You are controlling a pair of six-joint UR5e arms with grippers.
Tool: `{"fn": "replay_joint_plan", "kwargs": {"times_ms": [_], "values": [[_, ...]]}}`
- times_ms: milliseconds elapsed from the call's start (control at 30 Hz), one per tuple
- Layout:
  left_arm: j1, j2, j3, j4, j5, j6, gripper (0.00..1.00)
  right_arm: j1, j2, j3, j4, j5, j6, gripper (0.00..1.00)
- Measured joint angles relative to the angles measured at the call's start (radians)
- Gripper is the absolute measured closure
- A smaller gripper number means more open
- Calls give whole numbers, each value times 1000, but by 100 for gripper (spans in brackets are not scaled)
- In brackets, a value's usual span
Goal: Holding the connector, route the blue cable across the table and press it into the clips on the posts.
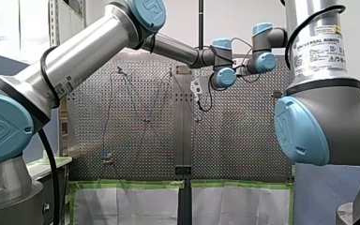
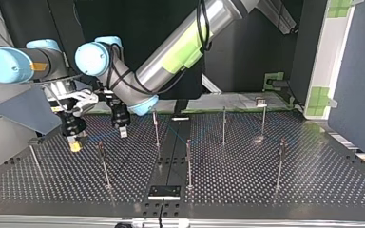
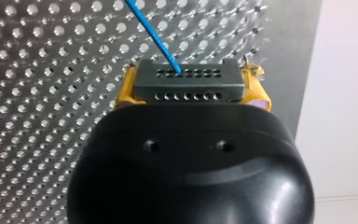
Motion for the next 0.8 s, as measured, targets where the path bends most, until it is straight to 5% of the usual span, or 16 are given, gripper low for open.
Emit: {"fn": "replay_joint_plan", "kwargs": {"times_ms": [400, 800], "values": [[16, 0, 1, 45, 8, 9, 100, 1, -30, -2, -11, -16, 6, 100], [42, 0, 1, 130, 74, 39, 100, -7, -28, -2, -27, -31, 10, 100]]}}
